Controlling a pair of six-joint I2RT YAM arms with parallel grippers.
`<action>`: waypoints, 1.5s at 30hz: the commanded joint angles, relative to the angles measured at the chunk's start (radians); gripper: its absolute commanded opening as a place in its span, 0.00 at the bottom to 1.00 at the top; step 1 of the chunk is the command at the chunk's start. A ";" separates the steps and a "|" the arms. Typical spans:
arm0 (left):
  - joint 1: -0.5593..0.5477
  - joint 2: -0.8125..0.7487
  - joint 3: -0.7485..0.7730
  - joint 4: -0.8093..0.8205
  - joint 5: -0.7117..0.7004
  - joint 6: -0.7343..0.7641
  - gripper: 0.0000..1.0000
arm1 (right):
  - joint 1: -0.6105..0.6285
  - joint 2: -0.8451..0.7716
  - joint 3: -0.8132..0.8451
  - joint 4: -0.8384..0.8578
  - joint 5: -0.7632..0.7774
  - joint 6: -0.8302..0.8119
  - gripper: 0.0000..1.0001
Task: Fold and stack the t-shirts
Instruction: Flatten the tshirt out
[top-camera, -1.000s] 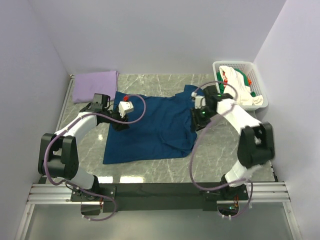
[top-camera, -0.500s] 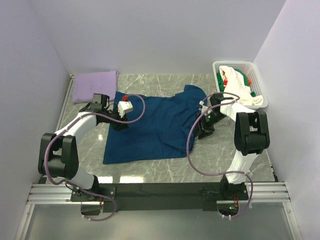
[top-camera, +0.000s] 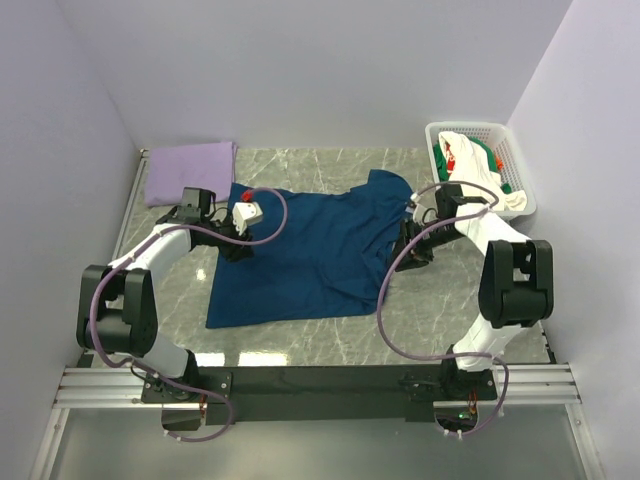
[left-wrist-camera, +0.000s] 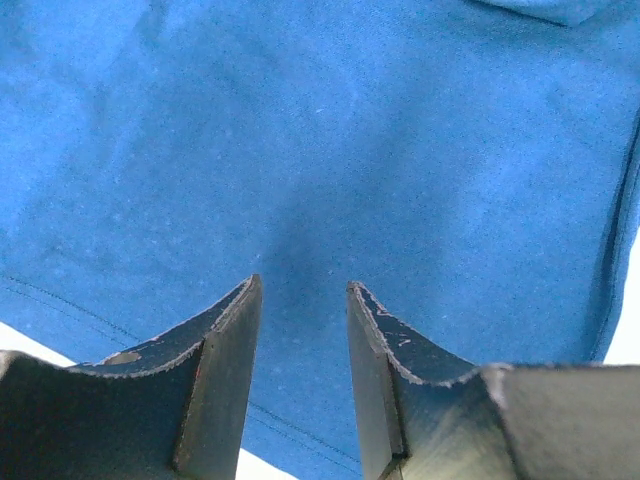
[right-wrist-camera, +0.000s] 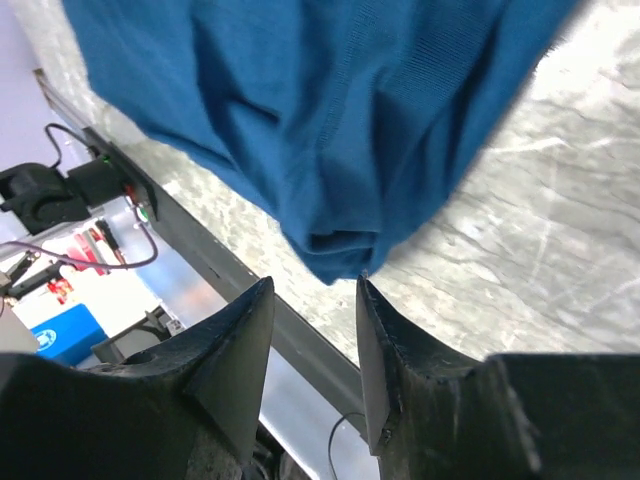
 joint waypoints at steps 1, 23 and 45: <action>0.006 0.013 0.003 -0.003 0.013 0.018 0.45 | 0.009 -0.027 -0.006 0.026 -0.042 0.014 0.46; 0.009 0.185 0.032 -0.013 -0.206 0.059 0.35 | -0.003 0.012 0.064 -0.199 0.101 -0.176 0.00; 0.095 0.147 -0.118 -0.230 -0.459 0.230 0.01 | -0.100 -0.059 -0.115 -0.154 0.896 -0.500 0.00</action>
